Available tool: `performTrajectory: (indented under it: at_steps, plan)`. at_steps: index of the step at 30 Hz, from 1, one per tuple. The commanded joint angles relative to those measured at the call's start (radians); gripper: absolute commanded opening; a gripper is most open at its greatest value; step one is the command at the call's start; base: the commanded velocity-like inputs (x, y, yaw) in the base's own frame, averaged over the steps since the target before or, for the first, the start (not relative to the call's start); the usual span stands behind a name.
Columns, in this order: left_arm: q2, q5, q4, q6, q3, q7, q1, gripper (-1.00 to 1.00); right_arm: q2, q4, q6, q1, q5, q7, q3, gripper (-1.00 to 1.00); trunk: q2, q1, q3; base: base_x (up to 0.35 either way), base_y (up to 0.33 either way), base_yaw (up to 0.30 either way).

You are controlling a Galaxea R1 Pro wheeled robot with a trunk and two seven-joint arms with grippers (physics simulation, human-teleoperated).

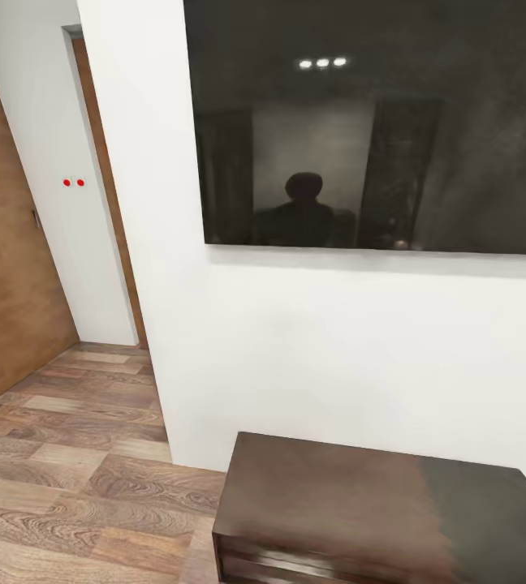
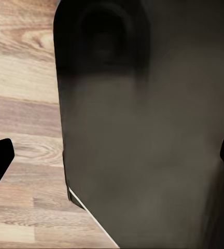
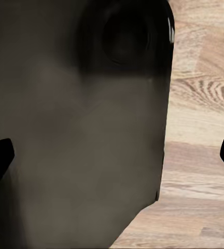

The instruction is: In the bedroom, move the book from the bed onto either nightstand, and place the two sandals side by side next to the bed.

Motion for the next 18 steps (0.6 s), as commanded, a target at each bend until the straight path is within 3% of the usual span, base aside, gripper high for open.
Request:
performTrajectory:
  at_steps: [1,18]
  plan:
    - [0.002,-0.001,0.002,0.006,0.002,-0.003,-0.006,1.00,0.006,-0.004,0.002,0.000,-0.001,0.002,0.001,1.00,0.000,0.000,-0.001,0.000,0.000,0.032]
    - [0.002,-0.001,0.002,0.015,0.002,-0.003,-0.006,1.00,0.014,-0.004,0.002,0.000,0.001,0.002,0.002,1.00,0.000,0.000,-0.004,0.000,0.000,0.026]
